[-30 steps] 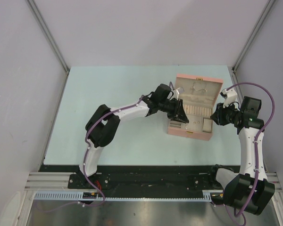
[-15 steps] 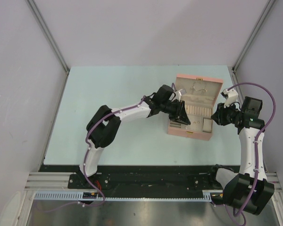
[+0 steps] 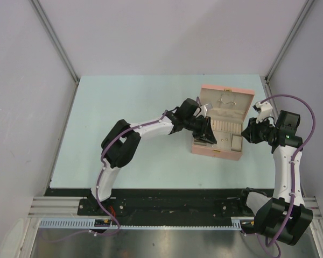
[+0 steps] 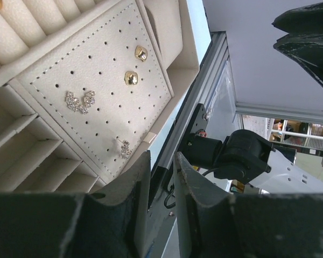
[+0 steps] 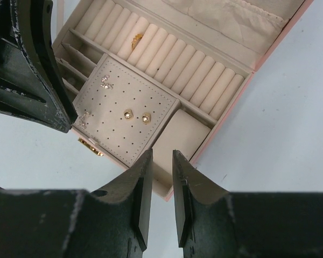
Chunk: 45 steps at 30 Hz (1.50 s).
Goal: Organize the mixed jewelry
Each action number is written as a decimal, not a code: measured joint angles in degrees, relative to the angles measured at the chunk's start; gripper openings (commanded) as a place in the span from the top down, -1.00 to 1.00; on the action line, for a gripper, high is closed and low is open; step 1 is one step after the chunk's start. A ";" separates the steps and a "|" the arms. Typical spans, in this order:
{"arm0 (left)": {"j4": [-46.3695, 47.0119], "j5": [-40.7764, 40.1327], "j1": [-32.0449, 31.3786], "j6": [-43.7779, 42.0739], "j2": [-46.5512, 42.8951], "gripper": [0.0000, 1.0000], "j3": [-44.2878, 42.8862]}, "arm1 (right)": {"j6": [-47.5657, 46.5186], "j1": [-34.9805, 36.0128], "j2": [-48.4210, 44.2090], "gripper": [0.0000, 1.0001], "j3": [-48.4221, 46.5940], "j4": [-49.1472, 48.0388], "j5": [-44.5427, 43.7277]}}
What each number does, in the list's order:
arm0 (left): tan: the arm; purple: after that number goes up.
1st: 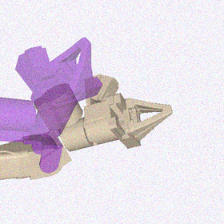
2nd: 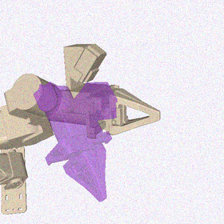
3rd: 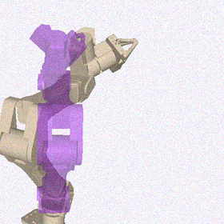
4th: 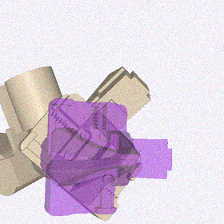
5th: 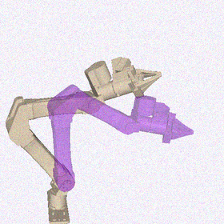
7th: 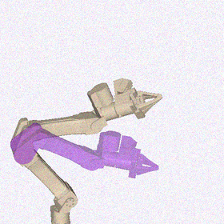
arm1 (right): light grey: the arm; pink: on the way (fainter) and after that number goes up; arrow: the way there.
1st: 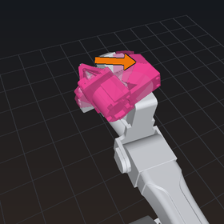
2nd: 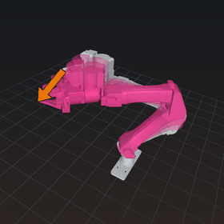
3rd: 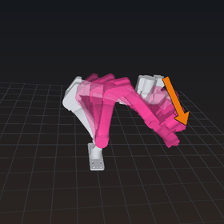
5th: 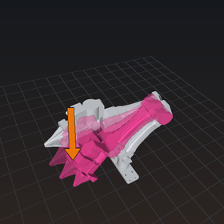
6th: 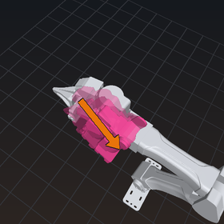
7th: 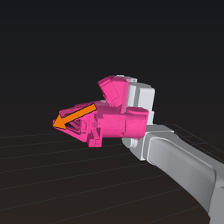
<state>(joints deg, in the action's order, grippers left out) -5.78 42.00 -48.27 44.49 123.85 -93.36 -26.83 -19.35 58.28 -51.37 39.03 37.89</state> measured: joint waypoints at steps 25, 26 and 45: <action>-1.22 -0.96 -0.15 0.00 1.42 0.43 -1.38 | -0.04 -0.83 0.00 0.48 0.00 0.17 0.59; -1.20 -0.98 -0.20 0.00 1.53 0.43 -1.40 | -0.04 -0.90 0.00 0.48 0.00 0.17 0.59; -1.25 -1.31 -0.22 0.00 2.43 0.43 -2.05 | -0.24 -1.90 -0.02 0.48 0.00 0.22 1.25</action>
<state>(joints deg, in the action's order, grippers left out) -7.03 40.69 -48.49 44.49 126.28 -95.42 -27.07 -21.26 58.26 -51.37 39.24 39.13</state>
